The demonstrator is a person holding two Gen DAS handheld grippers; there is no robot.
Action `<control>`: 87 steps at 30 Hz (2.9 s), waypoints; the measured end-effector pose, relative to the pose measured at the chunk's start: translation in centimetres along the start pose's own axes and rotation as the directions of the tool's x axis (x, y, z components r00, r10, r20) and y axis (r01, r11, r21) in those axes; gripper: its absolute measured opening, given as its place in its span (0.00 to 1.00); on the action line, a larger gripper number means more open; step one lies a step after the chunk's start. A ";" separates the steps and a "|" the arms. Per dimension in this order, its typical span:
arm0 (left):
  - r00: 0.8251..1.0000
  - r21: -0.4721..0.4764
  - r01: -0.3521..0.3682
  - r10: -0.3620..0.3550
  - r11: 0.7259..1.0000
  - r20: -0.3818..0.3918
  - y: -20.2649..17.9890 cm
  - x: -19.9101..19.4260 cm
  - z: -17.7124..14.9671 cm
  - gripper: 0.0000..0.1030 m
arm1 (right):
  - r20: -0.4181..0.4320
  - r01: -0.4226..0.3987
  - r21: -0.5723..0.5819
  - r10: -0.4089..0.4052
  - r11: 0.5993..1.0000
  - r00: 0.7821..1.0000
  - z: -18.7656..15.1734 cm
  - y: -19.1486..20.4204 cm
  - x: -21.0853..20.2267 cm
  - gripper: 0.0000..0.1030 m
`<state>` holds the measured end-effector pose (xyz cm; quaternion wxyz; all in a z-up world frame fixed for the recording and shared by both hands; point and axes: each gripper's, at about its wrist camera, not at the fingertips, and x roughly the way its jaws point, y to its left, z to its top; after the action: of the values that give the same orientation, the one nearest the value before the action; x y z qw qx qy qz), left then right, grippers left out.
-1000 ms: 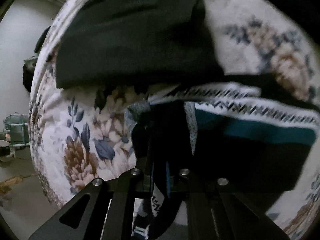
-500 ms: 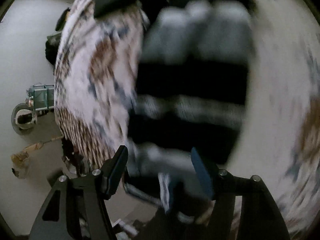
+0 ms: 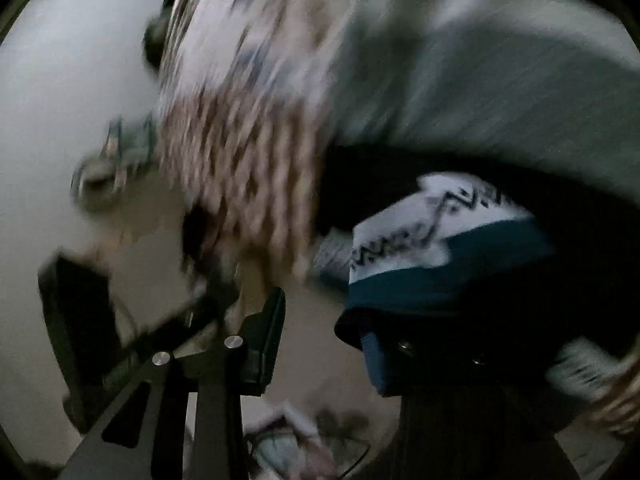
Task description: Fold small clothes
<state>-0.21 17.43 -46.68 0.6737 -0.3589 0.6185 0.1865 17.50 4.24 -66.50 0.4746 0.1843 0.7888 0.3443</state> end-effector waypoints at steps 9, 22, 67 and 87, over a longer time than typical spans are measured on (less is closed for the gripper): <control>0.991 0.045 0.119 -0.116 0.992 -0.065 -5.6 5.5 0.7 0.50 | 0.125 0.100 0.103 -0.112 0.990 0.986 -0.5 -4.7 -13.9 0.53; 0.997 0.236 0.071 -0.071 0.969 -0.011 -7.7 7.7 0.1 0.04 | 0.338 0.314 0.278 -0.399 0.908 0.852 14.7 -7.2 -30.8 0.54; 0.944 0.214 0.327 -0.329 0.921 -0.028 -12.3 -0.6 19.1 0.61 | 0.477 0.319 0.246 -0.401 0.915 0.783 26.6 -2.8 -34.6 0.73; 0.913 0.505 0.400 -0.383 0.765 -0.143 -41.3 16.3 33.1 0.16 | 0.537 0.094 0.394 -0.312 0.914 0.784 29.2 -20.3 -33.9 0.73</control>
<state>54.34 10.12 -52.77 0.7596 -0.2855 0.5676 -0.1392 60.10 -20.08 -69.07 0.6902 0.2750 0.6655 0.0717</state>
